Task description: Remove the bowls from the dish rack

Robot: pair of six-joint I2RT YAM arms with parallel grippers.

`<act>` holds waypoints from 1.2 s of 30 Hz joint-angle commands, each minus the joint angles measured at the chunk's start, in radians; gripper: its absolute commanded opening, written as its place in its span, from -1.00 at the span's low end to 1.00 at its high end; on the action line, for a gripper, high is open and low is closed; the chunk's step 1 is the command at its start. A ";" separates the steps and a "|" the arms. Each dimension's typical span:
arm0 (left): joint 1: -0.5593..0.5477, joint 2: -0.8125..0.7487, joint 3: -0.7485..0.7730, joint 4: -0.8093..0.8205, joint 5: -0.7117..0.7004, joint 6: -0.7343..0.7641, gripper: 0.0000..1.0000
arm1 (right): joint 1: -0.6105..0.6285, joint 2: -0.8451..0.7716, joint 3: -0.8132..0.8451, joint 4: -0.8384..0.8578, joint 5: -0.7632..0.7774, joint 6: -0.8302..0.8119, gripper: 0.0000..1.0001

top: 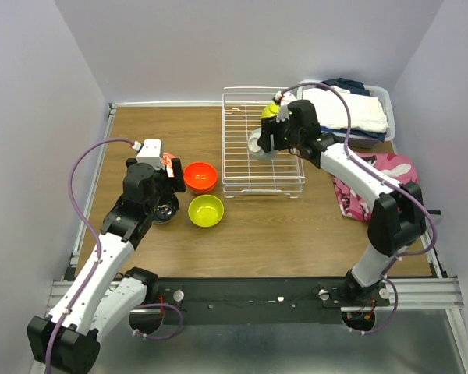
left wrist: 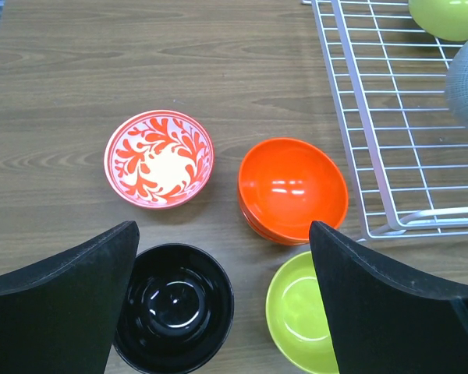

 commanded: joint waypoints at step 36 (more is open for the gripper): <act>0.087 0.276 0.336 -0.323 0.221 -0.280 0.98 | 0.790 -0.022 -0.635 1.607 1.005 -1.776 -0.19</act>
